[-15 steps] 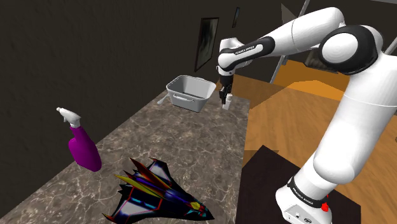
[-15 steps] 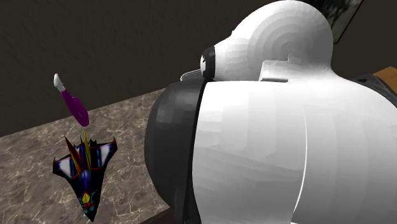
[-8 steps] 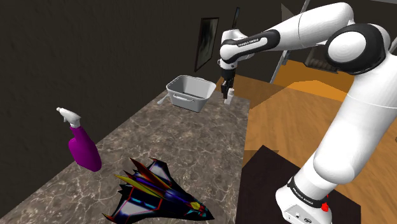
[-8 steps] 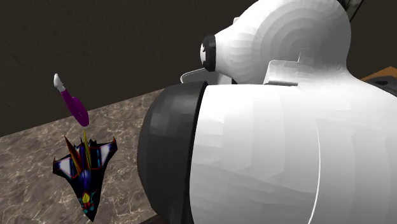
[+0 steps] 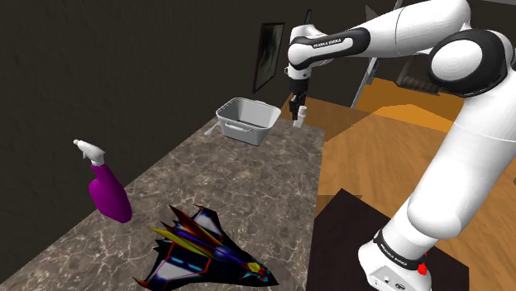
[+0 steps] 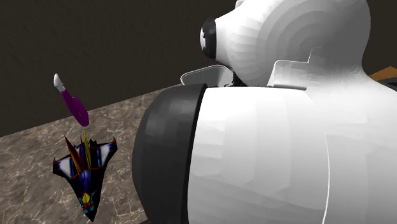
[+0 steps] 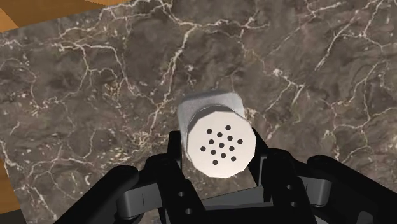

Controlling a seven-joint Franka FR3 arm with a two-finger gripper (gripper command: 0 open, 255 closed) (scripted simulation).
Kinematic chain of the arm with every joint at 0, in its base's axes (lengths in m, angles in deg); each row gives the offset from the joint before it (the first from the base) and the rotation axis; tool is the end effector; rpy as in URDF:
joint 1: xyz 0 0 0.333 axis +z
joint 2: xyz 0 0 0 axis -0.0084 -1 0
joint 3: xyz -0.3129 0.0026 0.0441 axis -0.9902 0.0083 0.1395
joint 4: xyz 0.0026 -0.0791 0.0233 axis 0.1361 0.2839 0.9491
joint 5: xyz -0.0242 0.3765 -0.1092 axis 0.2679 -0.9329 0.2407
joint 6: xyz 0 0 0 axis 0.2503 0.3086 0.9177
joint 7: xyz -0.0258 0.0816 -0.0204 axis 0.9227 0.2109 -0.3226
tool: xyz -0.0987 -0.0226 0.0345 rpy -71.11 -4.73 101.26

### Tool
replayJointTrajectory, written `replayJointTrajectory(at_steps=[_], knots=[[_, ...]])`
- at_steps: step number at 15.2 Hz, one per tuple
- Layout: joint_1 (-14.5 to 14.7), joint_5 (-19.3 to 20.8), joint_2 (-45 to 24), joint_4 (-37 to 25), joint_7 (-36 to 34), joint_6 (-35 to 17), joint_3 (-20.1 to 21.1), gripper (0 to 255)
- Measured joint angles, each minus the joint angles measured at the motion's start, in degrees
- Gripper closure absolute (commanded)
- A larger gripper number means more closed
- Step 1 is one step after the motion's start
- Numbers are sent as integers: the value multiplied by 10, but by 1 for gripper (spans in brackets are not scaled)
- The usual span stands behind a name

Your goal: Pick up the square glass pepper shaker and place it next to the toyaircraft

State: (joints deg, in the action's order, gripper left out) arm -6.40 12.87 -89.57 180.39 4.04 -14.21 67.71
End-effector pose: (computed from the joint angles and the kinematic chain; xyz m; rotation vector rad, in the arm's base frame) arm 0.5650 -0.1334 0.4504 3.0528 0.3307 -0.2871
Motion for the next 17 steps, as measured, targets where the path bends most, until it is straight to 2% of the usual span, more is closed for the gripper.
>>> replayJointTrajectory(at_steps=[9,17], knots=[[1,0,10,-54,5,64,0,255],[47,-8,82,28,-81,63,42,255]])
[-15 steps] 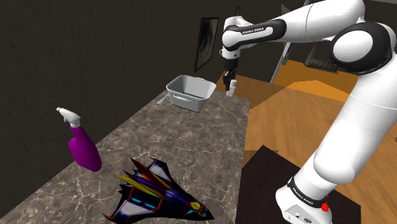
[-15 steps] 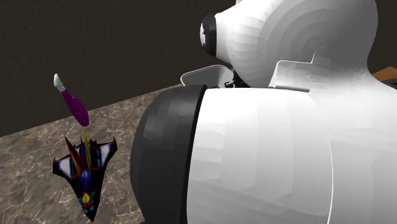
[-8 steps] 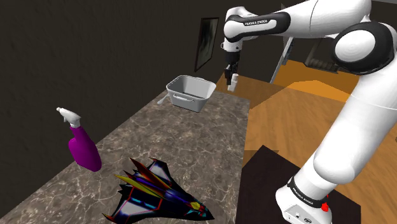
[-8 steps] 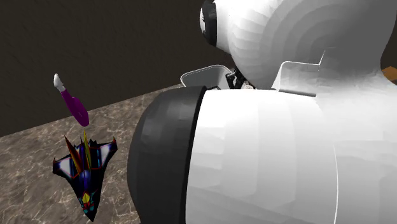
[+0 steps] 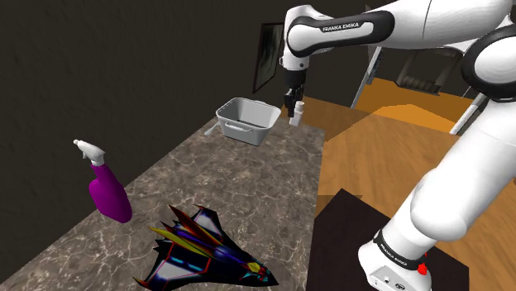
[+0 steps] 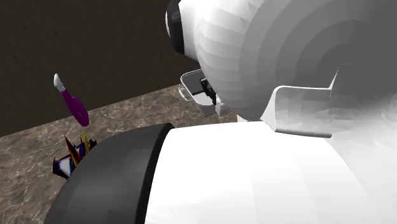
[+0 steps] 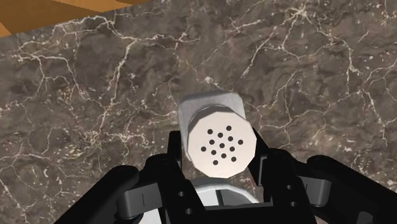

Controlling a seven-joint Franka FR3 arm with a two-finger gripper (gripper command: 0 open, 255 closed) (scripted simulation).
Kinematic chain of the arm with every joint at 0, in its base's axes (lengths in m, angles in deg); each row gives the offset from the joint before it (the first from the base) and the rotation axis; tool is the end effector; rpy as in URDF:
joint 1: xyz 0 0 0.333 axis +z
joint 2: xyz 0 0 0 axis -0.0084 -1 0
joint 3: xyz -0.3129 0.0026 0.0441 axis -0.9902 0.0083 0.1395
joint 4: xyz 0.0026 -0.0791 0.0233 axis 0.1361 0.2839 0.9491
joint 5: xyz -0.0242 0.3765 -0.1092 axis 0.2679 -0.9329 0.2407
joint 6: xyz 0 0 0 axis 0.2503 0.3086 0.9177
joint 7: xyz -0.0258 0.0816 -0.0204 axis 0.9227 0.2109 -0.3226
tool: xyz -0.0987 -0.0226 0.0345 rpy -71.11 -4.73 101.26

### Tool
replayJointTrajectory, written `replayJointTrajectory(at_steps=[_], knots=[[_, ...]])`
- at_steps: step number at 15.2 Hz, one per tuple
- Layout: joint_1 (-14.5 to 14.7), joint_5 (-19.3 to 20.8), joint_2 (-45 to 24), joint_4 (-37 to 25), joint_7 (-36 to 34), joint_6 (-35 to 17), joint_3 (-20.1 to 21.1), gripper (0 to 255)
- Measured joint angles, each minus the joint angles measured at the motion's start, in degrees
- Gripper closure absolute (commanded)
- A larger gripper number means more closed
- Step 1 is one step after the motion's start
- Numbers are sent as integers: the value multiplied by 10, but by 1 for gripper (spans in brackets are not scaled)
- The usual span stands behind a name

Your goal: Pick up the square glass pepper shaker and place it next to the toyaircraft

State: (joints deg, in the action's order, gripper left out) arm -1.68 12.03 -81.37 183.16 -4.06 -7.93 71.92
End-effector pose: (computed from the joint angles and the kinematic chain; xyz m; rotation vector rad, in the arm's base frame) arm 0.5372 -0.0433 0.5003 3.0529 0.3331 -0.2878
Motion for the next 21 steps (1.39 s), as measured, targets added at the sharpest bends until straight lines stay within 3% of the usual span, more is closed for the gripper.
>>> replayJointTrajectory(at_steps=[12,21], knots=[[76,-37,60,66,-151,3,84,255],[135,-66,44,45,-273,9,154,255]])
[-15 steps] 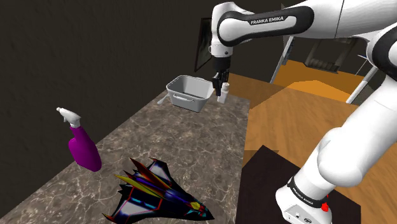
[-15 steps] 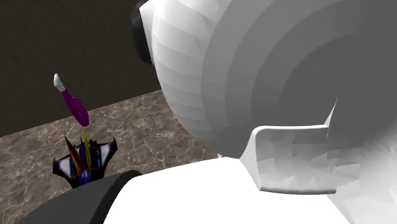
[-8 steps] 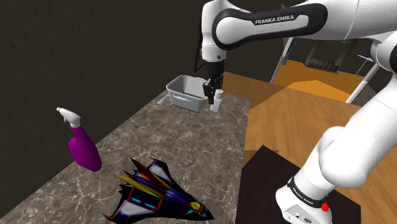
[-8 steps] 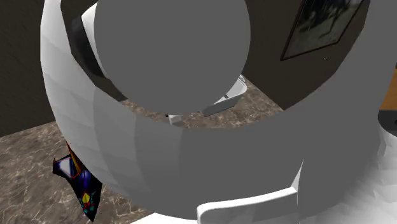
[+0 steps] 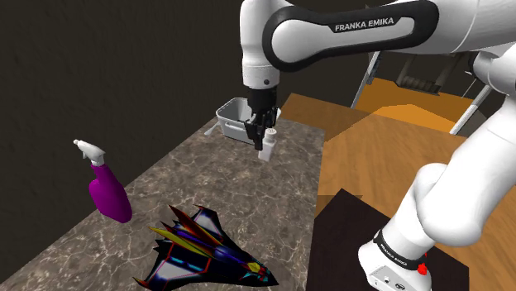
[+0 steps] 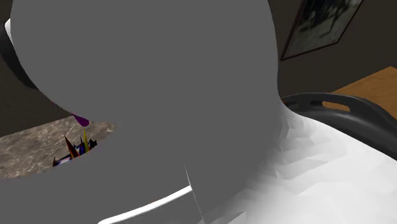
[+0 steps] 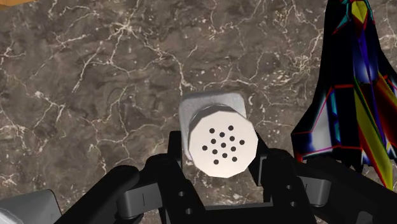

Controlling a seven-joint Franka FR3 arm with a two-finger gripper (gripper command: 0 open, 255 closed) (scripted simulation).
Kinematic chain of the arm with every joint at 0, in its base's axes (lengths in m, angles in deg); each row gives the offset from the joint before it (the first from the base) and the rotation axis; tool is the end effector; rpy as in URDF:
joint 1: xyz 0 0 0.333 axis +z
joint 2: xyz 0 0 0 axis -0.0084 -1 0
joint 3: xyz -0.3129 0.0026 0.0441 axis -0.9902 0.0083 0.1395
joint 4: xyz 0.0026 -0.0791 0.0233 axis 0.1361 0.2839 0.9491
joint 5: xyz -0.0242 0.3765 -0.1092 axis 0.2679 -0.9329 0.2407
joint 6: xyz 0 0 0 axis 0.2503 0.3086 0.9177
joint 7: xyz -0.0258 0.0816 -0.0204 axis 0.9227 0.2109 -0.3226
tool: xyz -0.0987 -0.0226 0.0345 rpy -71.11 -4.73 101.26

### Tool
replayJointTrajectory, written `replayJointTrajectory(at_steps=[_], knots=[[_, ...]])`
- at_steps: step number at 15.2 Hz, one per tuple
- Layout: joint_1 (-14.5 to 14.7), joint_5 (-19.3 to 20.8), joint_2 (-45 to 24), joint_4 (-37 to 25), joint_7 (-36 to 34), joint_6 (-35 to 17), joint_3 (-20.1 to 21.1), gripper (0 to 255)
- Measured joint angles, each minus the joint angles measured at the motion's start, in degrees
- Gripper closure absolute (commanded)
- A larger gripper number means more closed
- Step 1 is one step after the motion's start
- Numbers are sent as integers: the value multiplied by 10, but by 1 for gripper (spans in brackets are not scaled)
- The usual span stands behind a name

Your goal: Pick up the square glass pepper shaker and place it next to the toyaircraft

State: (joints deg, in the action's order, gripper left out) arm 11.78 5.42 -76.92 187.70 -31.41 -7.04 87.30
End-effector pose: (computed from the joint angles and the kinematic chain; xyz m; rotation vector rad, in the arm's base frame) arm 0.4613 0.2229 0.5020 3.0526 0.3335 -0.2865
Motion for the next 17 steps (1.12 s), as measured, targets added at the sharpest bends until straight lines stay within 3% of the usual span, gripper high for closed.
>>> replayJointTrajectory(at_steps=[5,17], knots=[[27,-8,-20,-11,-57,-9,31,255],[31,-5,-41,57,-65,-98,36,255]])
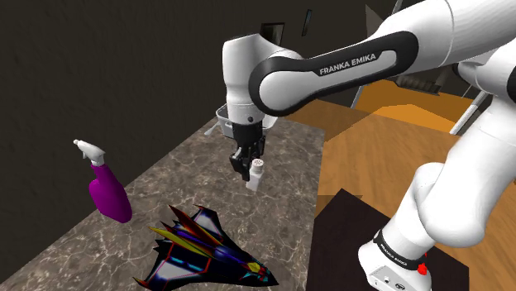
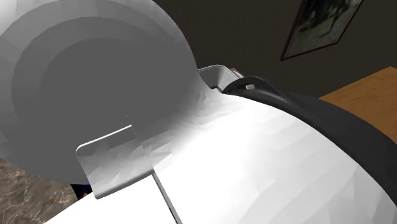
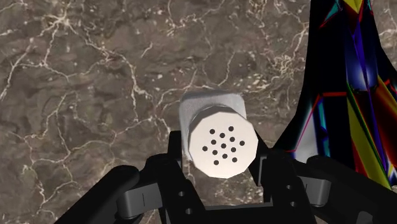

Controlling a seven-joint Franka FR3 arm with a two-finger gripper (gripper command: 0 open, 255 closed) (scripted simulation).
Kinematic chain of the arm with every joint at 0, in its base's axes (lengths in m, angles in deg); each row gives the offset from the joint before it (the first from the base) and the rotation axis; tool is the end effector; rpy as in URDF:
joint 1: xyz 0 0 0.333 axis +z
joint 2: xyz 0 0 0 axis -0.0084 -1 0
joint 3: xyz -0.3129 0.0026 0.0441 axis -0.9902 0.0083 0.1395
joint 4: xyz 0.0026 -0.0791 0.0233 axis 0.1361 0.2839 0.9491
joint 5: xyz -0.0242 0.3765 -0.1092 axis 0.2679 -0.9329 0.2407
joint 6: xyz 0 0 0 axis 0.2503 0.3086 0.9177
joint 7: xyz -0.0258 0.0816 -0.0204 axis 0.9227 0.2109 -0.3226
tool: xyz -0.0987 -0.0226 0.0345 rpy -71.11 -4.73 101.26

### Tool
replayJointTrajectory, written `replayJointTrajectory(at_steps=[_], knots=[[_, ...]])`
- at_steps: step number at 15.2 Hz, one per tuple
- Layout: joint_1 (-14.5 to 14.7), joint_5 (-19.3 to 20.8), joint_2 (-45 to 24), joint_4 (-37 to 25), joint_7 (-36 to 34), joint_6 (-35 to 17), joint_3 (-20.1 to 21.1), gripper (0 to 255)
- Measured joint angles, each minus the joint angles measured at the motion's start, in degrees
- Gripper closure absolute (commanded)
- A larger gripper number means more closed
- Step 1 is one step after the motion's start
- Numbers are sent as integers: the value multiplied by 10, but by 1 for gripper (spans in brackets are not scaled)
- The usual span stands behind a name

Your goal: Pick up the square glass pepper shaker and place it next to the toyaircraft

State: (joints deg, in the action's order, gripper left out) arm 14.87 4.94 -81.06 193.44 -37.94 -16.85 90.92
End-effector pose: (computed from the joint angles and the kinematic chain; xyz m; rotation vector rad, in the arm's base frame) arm 0.4433 0.2793 0.4314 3.0525 0.3308 -0.2886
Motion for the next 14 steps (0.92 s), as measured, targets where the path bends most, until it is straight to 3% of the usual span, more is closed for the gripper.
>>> replayJointTrajectory(at_steps=[14], knots=[[3,13,-47,60,-9,-105,2,255]])
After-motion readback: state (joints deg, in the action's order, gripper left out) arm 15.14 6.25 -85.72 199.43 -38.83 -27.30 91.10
